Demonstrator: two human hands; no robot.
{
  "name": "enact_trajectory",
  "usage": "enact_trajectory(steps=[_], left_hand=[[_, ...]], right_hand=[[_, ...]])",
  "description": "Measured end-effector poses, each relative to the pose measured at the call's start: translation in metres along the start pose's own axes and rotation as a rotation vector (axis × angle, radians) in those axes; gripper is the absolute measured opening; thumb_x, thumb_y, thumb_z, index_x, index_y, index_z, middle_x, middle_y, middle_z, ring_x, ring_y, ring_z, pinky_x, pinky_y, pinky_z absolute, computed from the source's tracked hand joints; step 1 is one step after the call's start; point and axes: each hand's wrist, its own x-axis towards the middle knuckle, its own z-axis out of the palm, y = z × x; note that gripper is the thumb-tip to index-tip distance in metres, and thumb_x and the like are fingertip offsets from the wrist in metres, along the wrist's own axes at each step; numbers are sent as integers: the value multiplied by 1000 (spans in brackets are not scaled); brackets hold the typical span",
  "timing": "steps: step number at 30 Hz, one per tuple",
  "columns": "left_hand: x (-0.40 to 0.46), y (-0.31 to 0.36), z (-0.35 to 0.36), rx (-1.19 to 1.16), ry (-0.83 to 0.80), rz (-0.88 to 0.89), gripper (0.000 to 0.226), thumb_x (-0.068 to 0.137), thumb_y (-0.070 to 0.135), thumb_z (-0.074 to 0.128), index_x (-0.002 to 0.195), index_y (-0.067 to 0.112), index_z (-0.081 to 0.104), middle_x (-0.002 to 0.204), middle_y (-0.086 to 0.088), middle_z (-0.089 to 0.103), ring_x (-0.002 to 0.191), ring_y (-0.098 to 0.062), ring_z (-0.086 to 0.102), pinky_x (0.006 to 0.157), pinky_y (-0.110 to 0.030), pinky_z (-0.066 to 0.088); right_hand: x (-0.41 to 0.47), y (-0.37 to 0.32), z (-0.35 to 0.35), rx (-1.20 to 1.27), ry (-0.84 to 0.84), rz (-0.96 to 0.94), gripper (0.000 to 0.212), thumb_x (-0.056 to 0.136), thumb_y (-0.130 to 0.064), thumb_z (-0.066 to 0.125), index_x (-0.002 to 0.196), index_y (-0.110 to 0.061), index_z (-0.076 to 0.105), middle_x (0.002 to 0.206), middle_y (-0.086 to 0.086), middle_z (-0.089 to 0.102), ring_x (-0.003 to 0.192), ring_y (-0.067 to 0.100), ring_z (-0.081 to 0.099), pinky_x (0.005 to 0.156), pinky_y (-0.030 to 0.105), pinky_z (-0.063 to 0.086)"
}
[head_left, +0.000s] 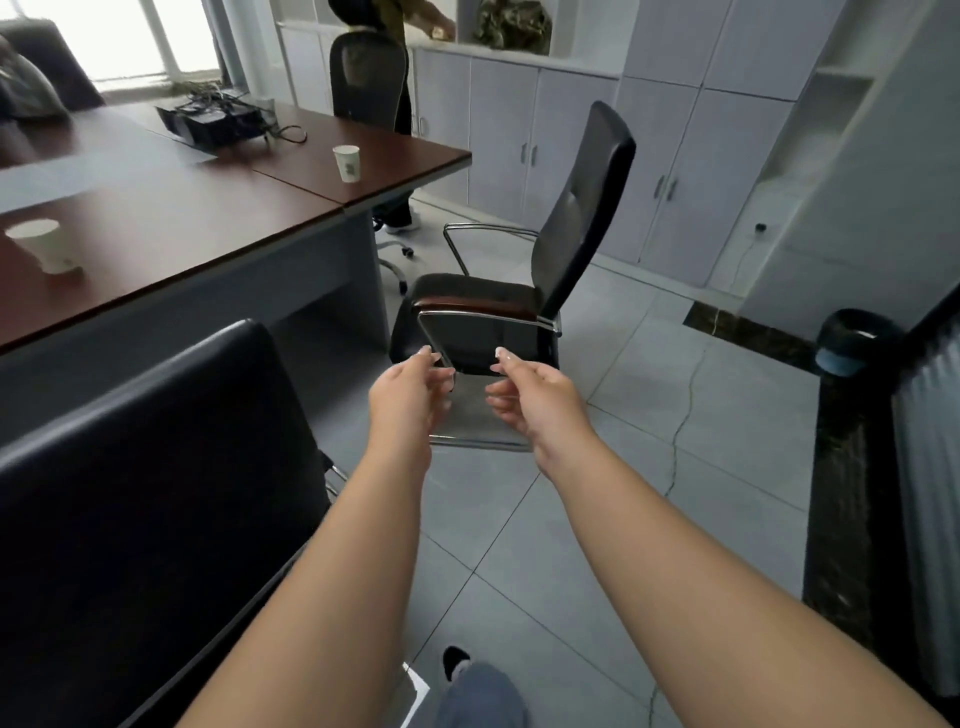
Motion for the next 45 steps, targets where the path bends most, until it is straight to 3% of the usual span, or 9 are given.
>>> enact_trajectory(steps=[3,8,15,22,25,31,36,42,45], left_hand=[[55,21,13,-34,58,2,17,94,23,52,81,15,60,71,0,62,59,-9,57,52,-17,49],[140,63,19,-117,202,86,16,93,24,53,81,17,60,73,1,63,66,-10,57,65,-22,46],[208,81,7,-228,436,193,16,92,24,54,80,16,60,71,0,62,63,-10,56,59,-21,44],[259,63,-21,-349,692,136,16,92,23,55,76,21,52,69,0,59,63,-8,55,60,-20,44],[289,58,-48,-404,796,104,14,92,27,56,84,16,59,70,1,61,63,-7,56,60,-19,43],[339,48,-95,-629,1058,30,18,87,31,62,76,16,63,61,3,64,59,-10,56,64,-23,45],[361,36,-131,-501,1155,-97,14,88,30,61,85,16,64,74,0,64,61,-10,55,59,-20,44],[388,2,-166,-386,1240,-203,16,89,31,61,76,21,60,80,1,63,69,-9,57,64,-21,45],[409,-26,-181,-382,1219,-286,17,86,35,63,85,18,65,84,0,65,73,-11,59,70,-25,47]], right_hand=[[62,-16,22,-65,-34,9,22,91,-29,58,76,-14,60,65,1,57,57,9,53,57,17,47],[151,-59,81,-181,-154,-2,23,91,-32,57,74,-16,61,66,0,57,59,9,54,57,16,46],[209,-59,157,-223,-412,52,21,90,-33,59,78,-16,62,67,0,59,60,9,56,60,18,49],[258,-22,234,-361,-708,165,20,90,-32,59,80,-15,62,70,1,59,62,11,57,50,13,45],[283,1,269,-455,-839,223,21,90,-31,59,79,-14,61,69,2,57,61,11,53,58,19,44],[338,35,335,-649,-1091,377,21,91,-28,59,77,-12,55,64,2,48,51,9,43,47,14,36],[364,67,375,-757,-1213,486,23,91,-28,57,75,-13,57,63,2,51,50,9,46,48,15,39],[372,135,404,-924,-1248,636,26,91,-32,58,71,-18,50,60,-4,44,34,1,42,43,12,35],[369,170,417,-1013,-1224,669,23,90,-34,59,81,-14,54,72,-2,50,54,2,51,58,16,46]])
